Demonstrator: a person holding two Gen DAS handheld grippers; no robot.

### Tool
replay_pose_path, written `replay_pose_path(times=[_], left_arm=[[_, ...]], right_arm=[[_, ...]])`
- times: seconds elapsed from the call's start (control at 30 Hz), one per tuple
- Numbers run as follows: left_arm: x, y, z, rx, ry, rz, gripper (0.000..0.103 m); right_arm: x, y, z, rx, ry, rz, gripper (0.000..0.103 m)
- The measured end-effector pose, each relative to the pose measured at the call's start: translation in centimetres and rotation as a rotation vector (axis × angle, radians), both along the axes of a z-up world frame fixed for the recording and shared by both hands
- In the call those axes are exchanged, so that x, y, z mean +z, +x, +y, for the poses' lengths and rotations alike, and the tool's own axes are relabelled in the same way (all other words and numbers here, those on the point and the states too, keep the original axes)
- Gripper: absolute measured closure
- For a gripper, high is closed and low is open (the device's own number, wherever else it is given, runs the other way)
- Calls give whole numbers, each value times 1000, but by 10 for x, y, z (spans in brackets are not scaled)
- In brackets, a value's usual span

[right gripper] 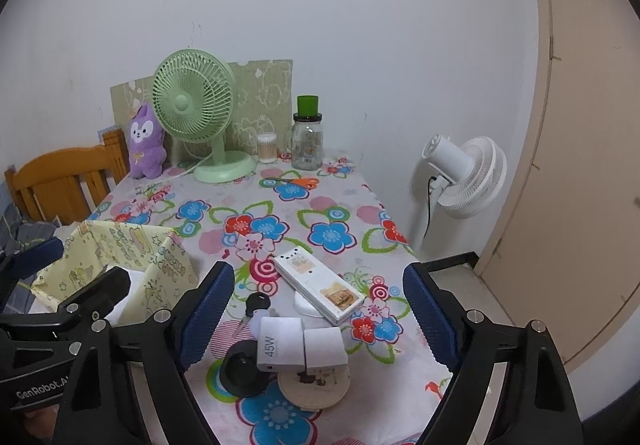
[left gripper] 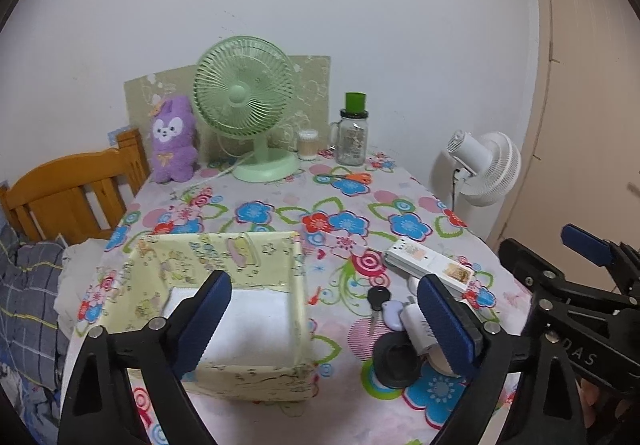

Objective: Organize rigid objects
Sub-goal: 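Move the right gripper down toward the white wall charger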

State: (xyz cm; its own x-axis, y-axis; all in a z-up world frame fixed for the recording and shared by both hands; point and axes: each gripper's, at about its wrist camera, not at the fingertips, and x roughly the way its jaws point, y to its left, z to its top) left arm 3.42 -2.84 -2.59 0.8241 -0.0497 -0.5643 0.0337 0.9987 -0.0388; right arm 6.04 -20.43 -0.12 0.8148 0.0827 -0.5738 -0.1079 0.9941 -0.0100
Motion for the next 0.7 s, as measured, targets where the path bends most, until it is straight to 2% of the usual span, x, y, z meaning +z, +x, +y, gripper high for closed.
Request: replay_pose_path(times=[0.47,0.6,0.7], left_arm=[[-22,24,-33,-36,22,77,15],[-33,33,-44,-56,38,114,18],[-39,39,-49,-66,38,136,18]], right_arm=[[-23,27,-22,29,-6,55,21],[-32,35,-29,24,2,73,26],[-40,41,-35,17,12,92,27]])
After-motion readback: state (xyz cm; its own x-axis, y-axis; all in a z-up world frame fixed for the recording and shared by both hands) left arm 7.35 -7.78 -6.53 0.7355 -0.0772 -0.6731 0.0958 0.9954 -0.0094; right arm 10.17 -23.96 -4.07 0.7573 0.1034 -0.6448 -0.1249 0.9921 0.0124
